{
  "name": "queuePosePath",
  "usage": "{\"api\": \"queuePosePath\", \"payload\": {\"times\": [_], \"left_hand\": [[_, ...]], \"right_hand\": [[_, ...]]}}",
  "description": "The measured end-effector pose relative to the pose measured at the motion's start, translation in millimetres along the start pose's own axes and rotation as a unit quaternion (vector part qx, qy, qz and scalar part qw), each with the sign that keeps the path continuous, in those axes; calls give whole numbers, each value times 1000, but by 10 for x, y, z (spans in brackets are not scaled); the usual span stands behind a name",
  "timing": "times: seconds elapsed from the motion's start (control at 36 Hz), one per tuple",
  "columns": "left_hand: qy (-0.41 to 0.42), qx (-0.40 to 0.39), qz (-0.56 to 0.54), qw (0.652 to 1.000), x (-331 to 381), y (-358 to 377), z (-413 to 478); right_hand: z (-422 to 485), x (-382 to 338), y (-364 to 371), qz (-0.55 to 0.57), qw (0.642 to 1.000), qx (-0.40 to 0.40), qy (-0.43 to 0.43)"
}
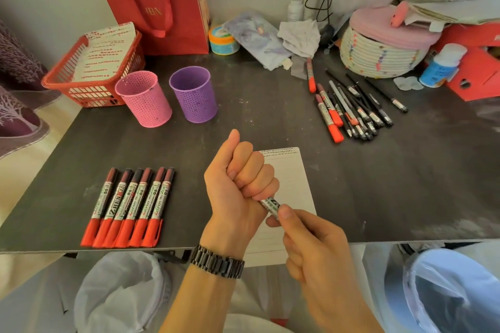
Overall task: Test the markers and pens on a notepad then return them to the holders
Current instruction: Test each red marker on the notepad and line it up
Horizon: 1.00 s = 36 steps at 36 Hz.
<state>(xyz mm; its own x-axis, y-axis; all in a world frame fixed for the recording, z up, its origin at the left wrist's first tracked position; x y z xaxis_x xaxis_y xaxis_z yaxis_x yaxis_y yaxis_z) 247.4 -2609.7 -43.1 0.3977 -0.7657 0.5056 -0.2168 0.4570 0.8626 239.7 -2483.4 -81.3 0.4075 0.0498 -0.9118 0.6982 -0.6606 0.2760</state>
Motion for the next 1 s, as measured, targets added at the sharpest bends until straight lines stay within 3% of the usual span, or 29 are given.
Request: {"api": "queuePosePath", "payload": {"times": [0.11,0.19,0.31,0.39,0.64,0.86,0.92,1.0], "left_hand": [[-3,-34,80,996,91,31,42],[-10,-15,199,980,153,-66,16],[-32,13,461,886,296,-273,-161],[-72,21,571,817,416,-405,-356],[-110,48,610,783,627,-620,-915],[-52,97,676,728,962,-668,-1204],[-23,121,714,689,1111,-726,-1298],[57,186,798,571,1426,-801,-1455]], "right_hand": [[76,-67,-6,-13,999,-37,-1],[162,-230,-83,-107,992,-47,-44],[251,-442,-192,-249,962,-43,-100],[335,-491,-206,-303,947,-47,-99],[679,-347,113,-149,986,-30,-64],[1013,-157,772,-167,979,-84,-81],[1124,-82,897,-180,977,-96,-65],[1280,36,1070,-229,966,-115,-42]]}}
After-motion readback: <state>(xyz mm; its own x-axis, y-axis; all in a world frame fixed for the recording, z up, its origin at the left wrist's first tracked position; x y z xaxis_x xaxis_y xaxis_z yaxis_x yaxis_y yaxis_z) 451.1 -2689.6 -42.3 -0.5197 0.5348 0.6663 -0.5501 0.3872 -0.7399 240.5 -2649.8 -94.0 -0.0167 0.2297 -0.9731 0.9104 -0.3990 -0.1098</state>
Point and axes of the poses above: each hand's wrist, its own z-axis towards the middle knuckle, its own y-axis out of the palm, x = y × z, the point moved 8 cm from there along z, towards the middle knuckle, and after that the axes turned 8 degrees about -x, right-handed, at the moved point
